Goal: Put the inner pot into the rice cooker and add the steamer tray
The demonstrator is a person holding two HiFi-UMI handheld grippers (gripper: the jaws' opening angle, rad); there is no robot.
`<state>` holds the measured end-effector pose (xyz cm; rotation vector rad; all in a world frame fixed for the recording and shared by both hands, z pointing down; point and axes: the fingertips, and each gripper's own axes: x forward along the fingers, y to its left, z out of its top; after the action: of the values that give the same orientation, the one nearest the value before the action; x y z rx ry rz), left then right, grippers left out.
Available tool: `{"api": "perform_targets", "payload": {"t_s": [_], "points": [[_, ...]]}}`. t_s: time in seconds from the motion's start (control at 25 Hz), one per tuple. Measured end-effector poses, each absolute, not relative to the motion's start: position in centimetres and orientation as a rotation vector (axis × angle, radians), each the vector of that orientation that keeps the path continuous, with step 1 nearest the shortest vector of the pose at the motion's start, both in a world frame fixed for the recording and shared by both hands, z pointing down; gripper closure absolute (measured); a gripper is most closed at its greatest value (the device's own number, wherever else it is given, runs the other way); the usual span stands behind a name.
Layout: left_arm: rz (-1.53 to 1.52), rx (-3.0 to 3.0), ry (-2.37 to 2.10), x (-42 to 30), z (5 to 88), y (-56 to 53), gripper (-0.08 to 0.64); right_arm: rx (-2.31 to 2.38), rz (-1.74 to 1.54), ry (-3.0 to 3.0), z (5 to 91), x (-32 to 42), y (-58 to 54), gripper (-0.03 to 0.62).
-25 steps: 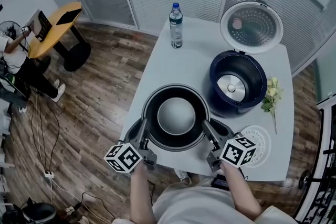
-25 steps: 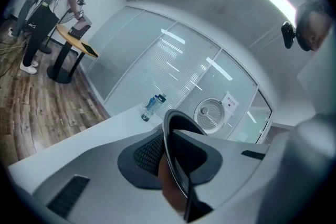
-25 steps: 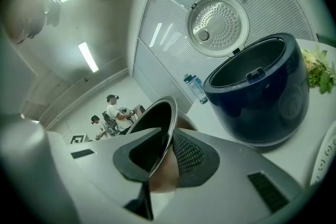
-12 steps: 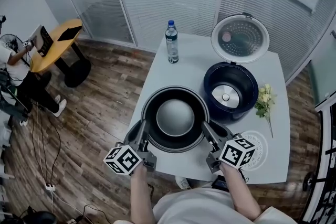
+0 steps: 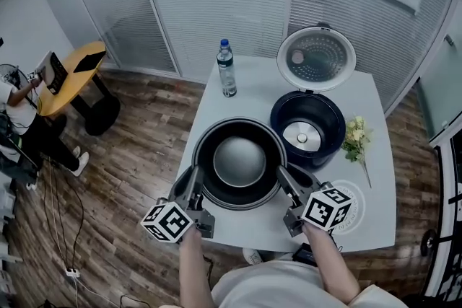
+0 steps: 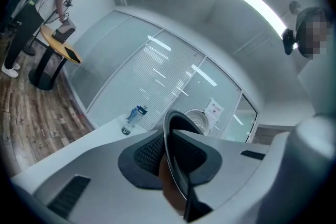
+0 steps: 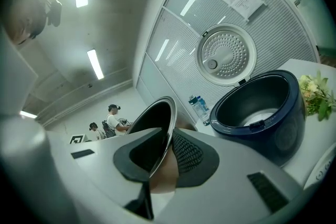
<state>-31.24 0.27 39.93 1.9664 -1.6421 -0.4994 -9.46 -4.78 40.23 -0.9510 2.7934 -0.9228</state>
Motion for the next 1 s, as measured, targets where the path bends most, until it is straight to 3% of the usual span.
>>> {"api": "perform_targets", "payload": {"t_s": [1.0], "points": [[-0.548, 2.16, -1.462, -23.8, 32.9, -6.1, 0.512, -1.108, -0.741, 2.65, 33.7, -1.4, -7.7, 0.518]]}}
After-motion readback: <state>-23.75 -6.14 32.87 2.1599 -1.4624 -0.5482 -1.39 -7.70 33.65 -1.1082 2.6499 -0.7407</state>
